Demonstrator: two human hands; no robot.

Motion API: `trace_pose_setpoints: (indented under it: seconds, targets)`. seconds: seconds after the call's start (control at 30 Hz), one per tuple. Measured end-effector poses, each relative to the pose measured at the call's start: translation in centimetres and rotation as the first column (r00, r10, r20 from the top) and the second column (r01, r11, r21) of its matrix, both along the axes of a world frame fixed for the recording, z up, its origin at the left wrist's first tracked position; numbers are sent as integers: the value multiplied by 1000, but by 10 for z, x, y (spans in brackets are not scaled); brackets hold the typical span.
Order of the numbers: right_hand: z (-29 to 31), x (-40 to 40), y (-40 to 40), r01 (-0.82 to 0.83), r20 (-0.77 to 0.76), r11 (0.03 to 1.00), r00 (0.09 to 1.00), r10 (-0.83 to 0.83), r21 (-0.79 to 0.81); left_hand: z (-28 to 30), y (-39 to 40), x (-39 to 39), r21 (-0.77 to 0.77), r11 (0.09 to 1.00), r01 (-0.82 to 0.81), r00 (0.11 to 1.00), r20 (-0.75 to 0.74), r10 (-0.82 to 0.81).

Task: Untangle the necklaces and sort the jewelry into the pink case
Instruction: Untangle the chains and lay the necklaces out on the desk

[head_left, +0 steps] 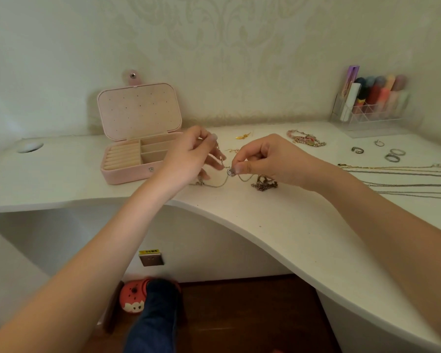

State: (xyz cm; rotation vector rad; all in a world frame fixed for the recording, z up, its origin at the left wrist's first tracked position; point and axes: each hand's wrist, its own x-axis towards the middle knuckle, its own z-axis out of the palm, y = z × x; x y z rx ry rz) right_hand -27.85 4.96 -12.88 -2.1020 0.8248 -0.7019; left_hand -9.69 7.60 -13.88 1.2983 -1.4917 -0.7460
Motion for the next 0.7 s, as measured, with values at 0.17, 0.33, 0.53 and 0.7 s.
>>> trace_pose_setpoints:
  seconds: [0.17, 0.33, 0.53, 0.7]
  targets:
    - [-4, 0, 0, 8, -7, 1000, 1000, -8, 7, 1, 6, -10, 208, 965, 158, 892, -449, -49]
    - [-5, 0, 1, 16, -14, 993, 1000, -14, 121, 0, 11, -11, 283, 905, 319, 835, -535, -126]
    - [-3, -1, 1, 18, -18, 973, 1000, -14, 232, -5, 7, -9, 174, 954, 244, 863, -488, -132]
    - [0, 1, 6, -1, -26, 975, 1000, 7, 223, -5, 9, -10, 85, 973, 216, 886, -436, -159]
